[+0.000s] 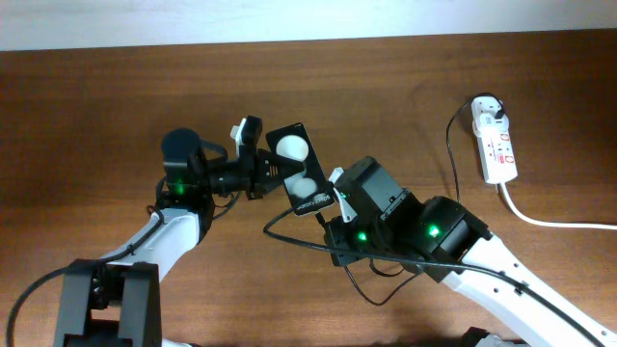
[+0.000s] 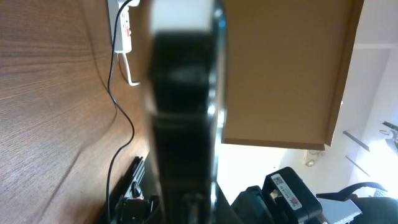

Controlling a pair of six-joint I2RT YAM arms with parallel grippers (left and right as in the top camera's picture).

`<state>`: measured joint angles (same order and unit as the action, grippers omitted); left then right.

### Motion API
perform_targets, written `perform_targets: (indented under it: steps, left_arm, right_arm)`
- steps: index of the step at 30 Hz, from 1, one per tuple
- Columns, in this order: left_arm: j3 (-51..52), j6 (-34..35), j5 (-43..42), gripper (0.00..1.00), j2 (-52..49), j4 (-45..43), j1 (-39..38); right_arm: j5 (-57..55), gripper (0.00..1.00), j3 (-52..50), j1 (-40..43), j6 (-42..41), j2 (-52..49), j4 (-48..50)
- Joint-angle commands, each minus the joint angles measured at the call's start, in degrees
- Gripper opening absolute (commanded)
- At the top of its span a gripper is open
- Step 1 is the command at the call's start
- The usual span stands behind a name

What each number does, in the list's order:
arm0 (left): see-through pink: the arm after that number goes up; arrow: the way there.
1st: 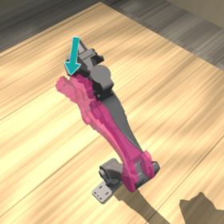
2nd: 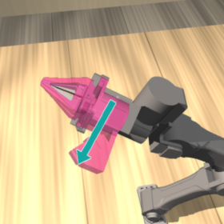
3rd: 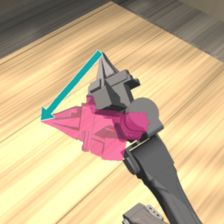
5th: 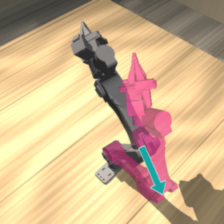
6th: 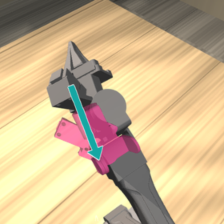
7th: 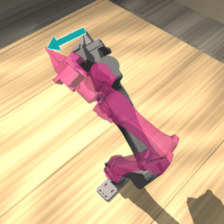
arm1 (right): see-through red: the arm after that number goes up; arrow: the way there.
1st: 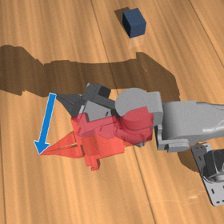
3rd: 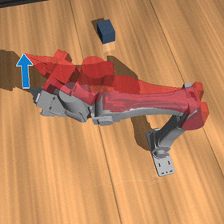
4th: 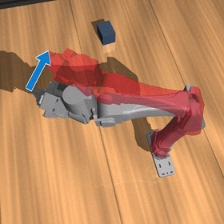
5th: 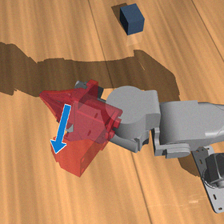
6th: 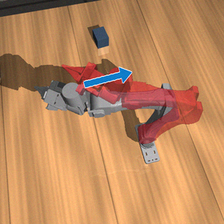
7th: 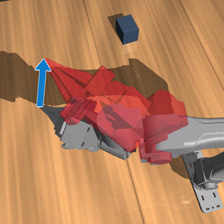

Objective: Plug charger to phone and switch on socket
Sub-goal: 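Align the USB-C plug under the phone and push it into the port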

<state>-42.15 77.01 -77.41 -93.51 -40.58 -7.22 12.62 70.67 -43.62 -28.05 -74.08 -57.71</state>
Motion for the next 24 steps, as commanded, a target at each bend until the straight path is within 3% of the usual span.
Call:
perform_targets:
  steps: [1, 16, 19, 24]
  left_arm:
    - [-1.27, -0.87, -5.38, 0.0, 0.28, -0.57, -0.5]
    - [-1.18, -7.5, -10.34, 0.0, 0.28, -0.55, -0.5]
    - [-1.18, -8.22, -9.81, 0.0, 0.28, -0.55, -0.5]
    - [-1.18, -8.2, -7.21, 0.0, 0.28, -0.5, -0.5]
  right_arm:
    - [-3.5, 0.04, -0.28, -0.24, 0.13, 0.7, 2.34]
    - [-6.25, 0.05, -0.28, -0.24, 0.33, 0.7, 6.8]
    - [-4.87, 0.16, -0.28, -0.26, 0.31, 0.7, 6.73]
    - [-3.82, 0.18, -0.28, -0.26, 0.09, 0.7, 6.29]
